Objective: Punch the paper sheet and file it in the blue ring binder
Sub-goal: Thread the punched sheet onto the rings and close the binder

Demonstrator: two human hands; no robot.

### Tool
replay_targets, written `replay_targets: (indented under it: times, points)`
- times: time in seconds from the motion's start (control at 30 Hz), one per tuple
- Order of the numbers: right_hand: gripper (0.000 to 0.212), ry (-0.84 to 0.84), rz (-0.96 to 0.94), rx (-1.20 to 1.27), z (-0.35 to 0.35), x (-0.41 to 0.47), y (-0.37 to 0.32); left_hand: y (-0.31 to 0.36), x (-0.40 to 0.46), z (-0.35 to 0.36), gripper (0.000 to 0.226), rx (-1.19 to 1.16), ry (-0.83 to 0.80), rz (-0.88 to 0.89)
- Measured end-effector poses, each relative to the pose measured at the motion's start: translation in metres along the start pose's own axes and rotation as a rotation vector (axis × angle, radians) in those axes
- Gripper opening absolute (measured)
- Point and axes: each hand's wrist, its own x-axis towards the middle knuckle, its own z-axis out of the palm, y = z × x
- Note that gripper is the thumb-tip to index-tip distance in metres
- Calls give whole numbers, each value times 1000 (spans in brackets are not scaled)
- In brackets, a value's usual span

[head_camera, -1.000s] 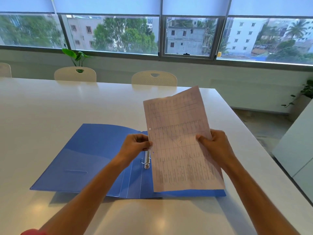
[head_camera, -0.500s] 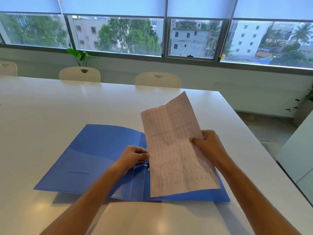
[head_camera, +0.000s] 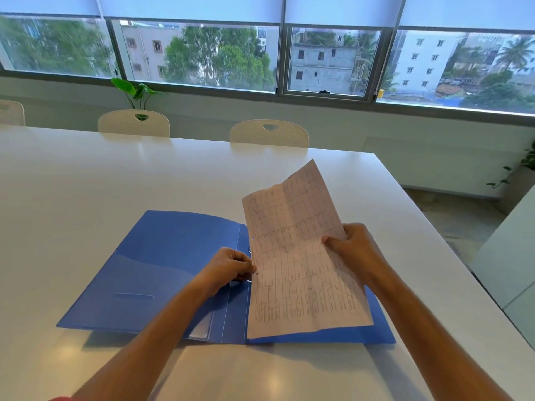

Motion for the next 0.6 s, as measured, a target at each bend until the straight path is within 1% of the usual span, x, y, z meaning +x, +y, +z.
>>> replay_targets:
  times: [0.13, 0.27, 0.4, 0.6]
  points:
    - [12, 13, -1, -5, 1, 1, 1, -1, 1, 5, 14, 43, 33, 16]
    - [13, 13, 1, -10, 1, 3, 3, -2, 3, 7, 17, 71, 26, 4]
    - [11, 6, 12, 6, 2, 1, 6, -1, 5, 1, 18, 87, -33, -12]
    - [9, 8, 7, 5, 2, -3, 11, 3, 7, -8, 12, 17, -124, -63]
